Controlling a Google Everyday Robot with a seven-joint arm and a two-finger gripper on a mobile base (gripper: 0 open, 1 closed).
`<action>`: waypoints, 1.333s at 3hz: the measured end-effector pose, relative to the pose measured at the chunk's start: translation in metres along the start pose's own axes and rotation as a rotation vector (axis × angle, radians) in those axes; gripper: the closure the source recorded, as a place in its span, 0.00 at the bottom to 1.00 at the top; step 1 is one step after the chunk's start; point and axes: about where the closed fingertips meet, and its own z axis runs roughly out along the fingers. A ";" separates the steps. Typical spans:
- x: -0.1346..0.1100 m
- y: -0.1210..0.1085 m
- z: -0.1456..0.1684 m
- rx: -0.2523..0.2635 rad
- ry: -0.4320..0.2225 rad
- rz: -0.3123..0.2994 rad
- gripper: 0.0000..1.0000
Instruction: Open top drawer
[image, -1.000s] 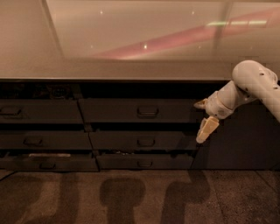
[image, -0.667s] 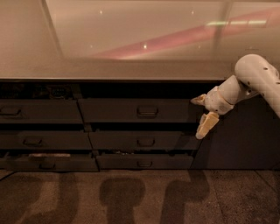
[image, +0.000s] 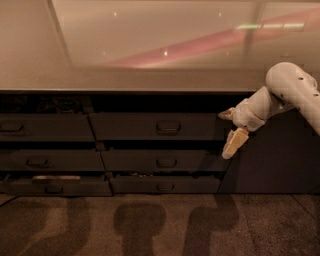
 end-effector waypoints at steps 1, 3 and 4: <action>-0.021 -0.010 -0.011 0.057 0.071 0.015 0.00; -0.030 -0.022 -0.015 0.087 0.136 0.043 0.00; -0.026 -0.026 -0.013 0.086 0.140 0.056 0.00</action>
Offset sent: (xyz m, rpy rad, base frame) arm 0.0349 0.0148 0.0476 -0.2095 -0.0493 -0.1363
